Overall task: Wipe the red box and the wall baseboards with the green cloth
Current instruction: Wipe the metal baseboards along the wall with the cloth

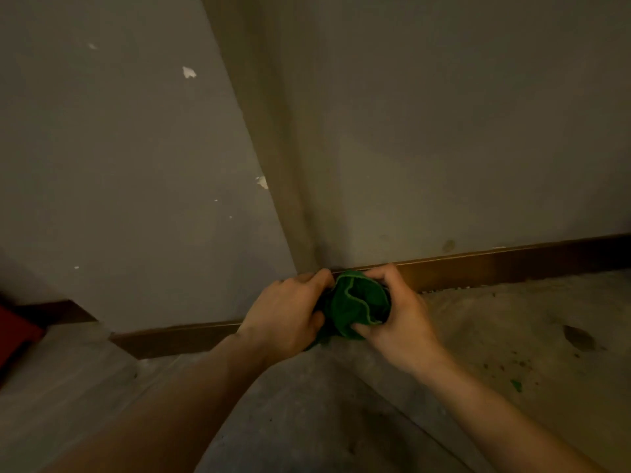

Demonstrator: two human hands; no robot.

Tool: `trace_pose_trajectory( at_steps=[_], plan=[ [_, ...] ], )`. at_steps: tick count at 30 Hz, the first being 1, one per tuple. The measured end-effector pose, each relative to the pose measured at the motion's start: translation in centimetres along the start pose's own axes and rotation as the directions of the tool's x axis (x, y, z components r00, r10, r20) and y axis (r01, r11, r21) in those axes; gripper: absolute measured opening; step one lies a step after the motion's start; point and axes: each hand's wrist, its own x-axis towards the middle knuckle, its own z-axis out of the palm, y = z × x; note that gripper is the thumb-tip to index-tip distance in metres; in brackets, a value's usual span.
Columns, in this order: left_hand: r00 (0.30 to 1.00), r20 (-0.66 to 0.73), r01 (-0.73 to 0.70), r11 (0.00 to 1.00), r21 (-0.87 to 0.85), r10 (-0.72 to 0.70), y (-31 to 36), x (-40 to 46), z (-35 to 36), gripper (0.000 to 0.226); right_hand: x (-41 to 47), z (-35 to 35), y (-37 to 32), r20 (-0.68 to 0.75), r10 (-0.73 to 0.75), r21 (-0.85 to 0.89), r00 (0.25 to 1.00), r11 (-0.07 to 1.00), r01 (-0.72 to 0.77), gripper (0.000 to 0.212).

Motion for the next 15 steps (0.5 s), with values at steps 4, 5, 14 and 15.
trace_pose_trajectory(
  at_steps=[4,5,14,15],
  plan=[
    [1.000,-0.026,-0.001,1.000,-0.001,0.001,-1.6,-1.0,-1.8,0.030,1.1,1.2,-2.6,0.034,-0.023,-0.114,0.999,0.993,0.026,0.055],
    [1.000,-0.030,-0.007,1.000,0.005,0.007,-2.3,-1.4,-2.6,0.030,1.4,1.7,-3.6,0.053,-0.044,-0.155,0.998,0.986,0.052,0.055],
    [0.992,-0.123,-0.038,0.999,0.030,0.041,-10.6,-5.1,-12.3,0.027,5.1,8.3,-15.6,0.259,-0.204,-0.488,0.944,0.816,0.310,0.053],
    [0.989,-0.139,-0.045,0.998,0.033,0.049,-11.6,-5.7,-13.5,0.026,5.4,9.3,-17.0,0.262,-0.227,-0.509,0.938,0.793,0.334,0.053]
  ],
)
